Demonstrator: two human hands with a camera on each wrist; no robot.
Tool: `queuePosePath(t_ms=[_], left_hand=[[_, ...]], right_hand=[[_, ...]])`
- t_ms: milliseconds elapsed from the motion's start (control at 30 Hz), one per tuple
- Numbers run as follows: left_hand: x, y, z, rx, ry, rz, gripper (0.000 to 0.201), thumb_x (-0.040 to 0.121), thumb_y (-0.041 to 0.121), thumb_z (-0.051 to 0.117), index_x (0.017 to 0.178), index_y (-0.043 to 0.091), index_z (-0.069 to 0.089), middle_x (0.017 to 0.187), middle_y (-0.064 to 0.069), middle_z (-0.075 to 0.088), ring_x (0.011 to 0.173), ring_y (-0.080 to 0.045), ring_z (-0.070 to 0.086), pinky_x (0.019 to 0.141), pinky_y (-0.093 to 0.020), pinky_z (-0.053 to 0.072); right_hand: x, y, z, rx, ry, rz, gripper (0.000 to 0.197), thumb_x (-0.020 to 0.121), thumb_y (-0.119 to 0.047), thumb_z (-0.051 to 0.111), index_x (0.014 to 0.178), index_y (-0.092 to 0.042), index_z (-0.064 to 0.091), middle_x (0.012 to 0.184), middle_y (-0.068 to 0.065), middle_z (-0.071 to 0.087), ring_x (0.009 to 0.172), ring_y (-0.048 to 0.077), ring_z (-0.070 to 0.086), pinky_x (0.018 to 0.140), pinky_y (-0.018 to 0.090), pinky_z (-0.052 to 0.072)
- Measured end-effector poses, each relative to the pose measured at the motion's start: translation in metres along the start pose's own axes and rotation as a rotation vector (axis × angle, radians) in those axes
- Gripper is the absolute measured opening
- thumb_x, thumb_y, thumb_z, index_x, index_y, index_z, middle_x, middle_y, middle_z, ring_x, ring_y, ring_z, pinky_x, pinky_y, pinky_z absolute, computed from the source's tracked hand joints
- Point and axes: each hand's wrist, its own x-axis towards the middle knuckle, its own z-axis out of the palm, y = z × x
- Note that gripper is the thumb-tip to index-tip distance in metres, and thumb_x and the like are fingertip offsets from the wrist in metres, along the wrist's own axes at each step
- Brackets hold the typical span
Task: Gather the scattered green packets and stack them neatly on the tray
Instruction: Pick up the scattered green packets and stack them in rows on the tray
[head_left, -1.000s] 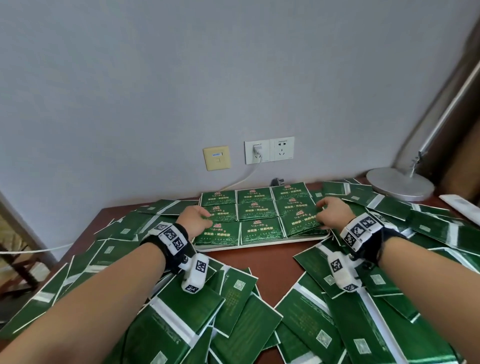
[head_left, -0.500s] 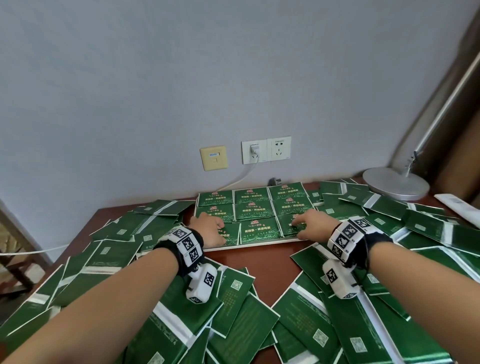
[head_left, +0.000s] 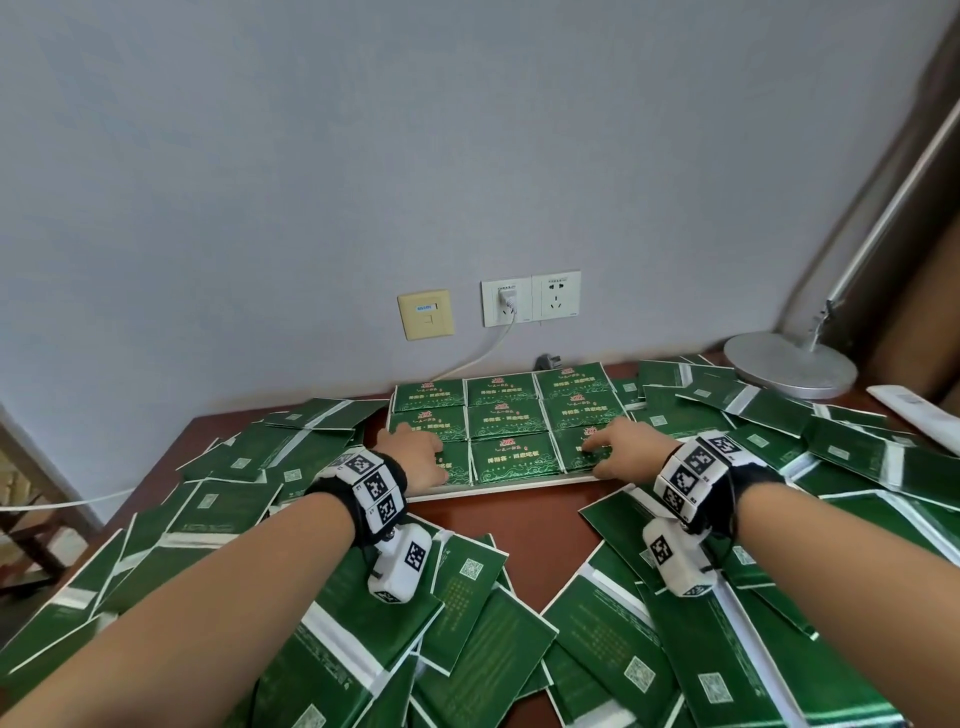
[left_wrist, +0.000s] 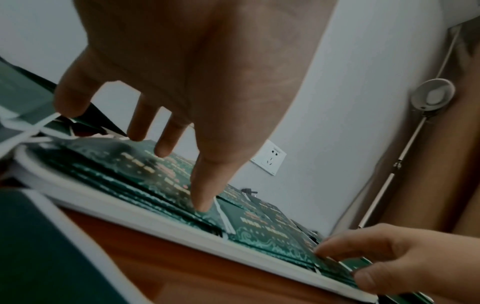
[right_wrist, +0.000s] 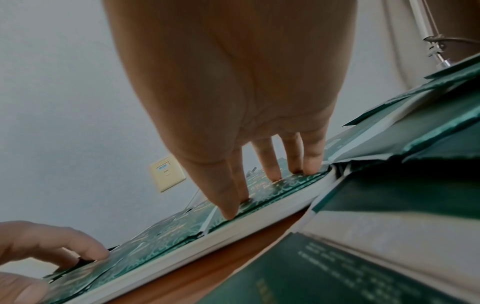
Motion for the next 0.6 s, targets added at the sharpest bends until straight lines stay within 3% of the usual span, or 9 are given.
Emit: queuePosePath(t_ms=[167, 400, 600], left_hand=[[-0.0009, 0.0033, 0.0017, 0.023, -0.128, 0.073, 0.054, 0.092, 0.046, 0.058, 0.143, 0.046, 0.041, 0.154, -0.015, 0.025, 0.14, -0.043, 0.025, 0.114, -0.051, 0.029], [-0.0013, 0.0002, -0.0028, 0.013, -0.118, 0.077, 0.051, 0.095, 0.037, 0.056, 0.144, 0.04, 0.044, 0.157, -0.015, 0.024, 0.142, -0.038, 0.027, 0.115, -0.041, 0.026], [0.0021, 0.0038, 0.0001, -0.003, -0.132, 0.072, 0.053, 0.091, 0.039, 0.06, 0.142, 0.044, 0.045, 0.158, -0.013, 0.022, 0.142, -0.041, 0.026, 0.116, -0.049, 0.028]], right_hand=[[-0.0005, -0.001, -0.0009, -0.002, -0.006, -0.001, 0.053, 0.087, -0.024, 0.065, 0.138, -0.027, 0.053, 0.144, 0.001, 0.05, 0.123, 0.021, 0.053, 0.1, 0.028, 0.044], [-0.0012, -0.0018, -0.0008, 0.014, -0.016, -0.003, 0.055, 0.086, -0.022, 0.066, 0.139, -0.026, 0.052, 0.14, -0.001, 0.054, 0.121, 0.019, 0.055, 0.101, 0.029, 0.045], [-0.0016, -0.0028, -0.0012, 0.006, -0.014, -0.002, 0.054, 0.087, -0.022, 0.065, 0.139, -0.026, 0.053, 0.139, -0.001, 0.055, 0.121, 0.02, 0.055, 0.102, 0.029, 0.045]])
